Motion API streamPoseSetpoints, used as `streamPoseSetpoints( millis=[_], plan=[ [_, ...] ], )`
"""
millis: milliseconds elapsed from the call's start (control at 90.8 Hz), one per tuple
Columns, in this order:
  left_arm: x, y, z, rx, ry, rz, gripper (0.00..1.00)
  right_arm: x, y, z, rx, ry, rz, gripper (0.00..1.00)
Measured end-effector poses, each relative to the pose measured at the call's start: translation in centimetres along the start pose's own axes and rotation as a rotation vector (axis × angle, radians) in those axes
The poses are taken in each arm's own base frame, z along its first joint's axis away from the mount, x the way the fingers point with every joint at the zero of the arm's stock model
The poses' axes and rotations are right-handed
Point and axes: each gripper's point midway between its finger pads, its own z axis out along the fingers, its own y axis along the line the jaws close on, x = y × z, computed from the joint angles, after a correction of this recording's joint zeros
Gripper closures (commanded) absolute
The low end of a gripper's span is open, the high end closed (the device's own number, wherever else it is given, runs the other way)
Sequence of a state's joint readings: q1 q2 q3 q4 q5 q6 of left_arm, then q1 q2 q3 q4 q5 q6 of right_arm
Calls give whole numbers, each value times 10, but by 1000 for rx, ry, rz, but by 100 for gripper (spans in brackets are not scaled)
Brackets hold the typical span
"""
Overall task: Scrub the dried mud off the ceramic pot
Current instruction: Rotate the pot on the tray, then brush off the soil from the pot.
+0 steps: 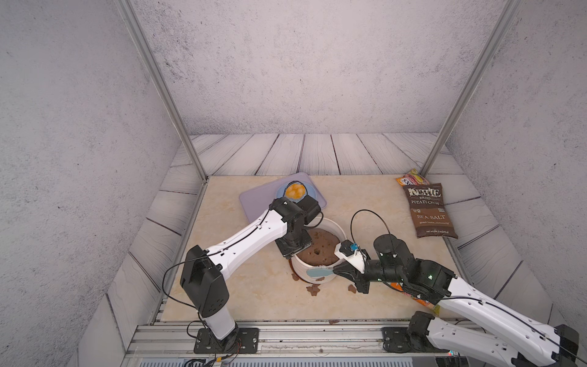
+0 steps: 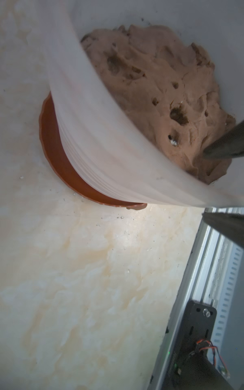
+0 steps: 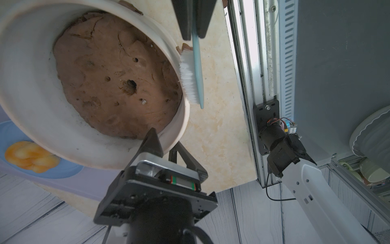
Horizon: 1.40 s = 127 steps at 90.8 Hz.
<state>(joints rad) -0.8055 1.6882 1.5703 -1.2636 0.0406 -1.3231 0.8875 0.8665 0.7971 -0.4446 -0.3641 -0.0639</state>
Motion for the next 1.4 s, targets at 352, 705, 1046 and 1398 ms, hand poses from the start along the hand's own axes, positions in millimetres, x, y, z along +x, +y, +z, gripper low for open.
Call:
streamPoseSetpoints(
  millis=[352,705,1046,1398],
  plan=[
    [2,9,9,-73,18,-25,85,4,7,7,-58,-25,2,100],
    [1,9,9,-139,26,24,93,22,1,23,-32,-14,-10,100],
    [-7,7,9,-140,19,82,100,44,-10,37,49,76,-49,100],
    [-17,5,10,-117,25,151,100,60,-16,40,113,151,-64,100]
  ],
)
